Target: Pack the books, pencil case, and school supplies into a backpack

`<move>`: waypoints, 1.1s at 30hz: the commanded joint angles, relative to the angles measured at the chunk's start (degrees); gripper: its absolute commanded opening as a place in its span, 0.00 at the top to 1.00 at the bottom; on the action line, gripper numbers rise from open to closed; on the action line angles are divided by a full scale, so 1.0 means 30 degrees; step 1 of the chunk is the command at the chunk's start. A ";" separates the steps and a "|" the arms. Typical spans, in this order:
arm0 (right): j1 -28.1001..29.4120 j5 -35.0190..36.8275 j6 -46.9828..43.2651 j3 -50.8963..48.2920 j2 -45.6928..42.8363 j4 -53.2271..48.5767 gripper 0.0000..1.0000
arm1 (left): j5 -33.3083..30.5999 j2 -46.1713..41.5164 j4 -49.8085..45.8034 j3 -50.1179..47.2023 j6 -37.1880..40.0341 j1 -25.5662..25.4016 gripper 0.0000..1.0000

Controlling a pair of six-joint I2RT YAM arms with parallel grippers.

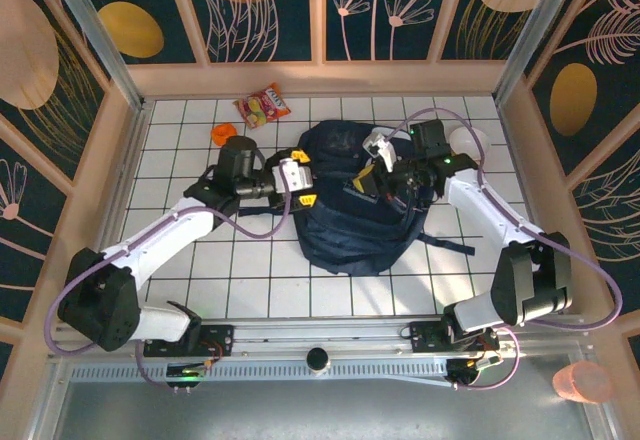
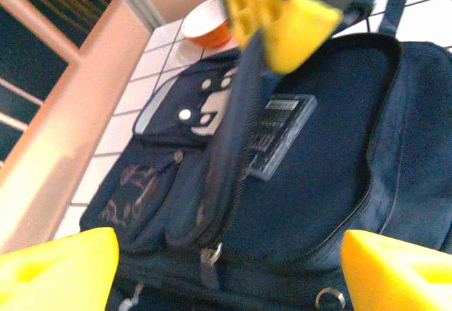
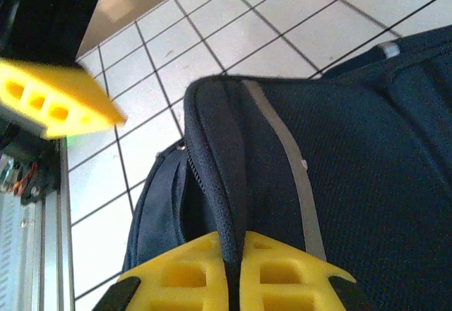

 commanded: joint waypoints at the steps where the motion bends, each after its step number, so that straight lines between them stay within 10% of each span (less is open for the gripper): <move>1: 0.0372 -0.0460 -0.2002 -0.0430 -0.0431 -0.0909 1.00 | 0.2692 0.0919 -0.1386 -0.0223 -0.0203 0.0725 0.18; 19: 0.1173 0.0058 -0.4737 0.0113 0.0993 -0.3843 1.00 | 0.6743 0.8175 -0.8043 0.6344 0.4469 0.1901 0.20; 24: 0.1258 0.0104 -0.4686 0.0040 0.1091 -0.3809 1.00 | 0.6308 1.0691 -1.3679 0.9135 0.7790 0.1909 0.31; 33: 0.1261 0.0552 -0.3803 0.0055 0.0930 -0.3000 1.00 | 0.6002 1.0311 -1.4416 0.8559 0.7653 0.1924 0.45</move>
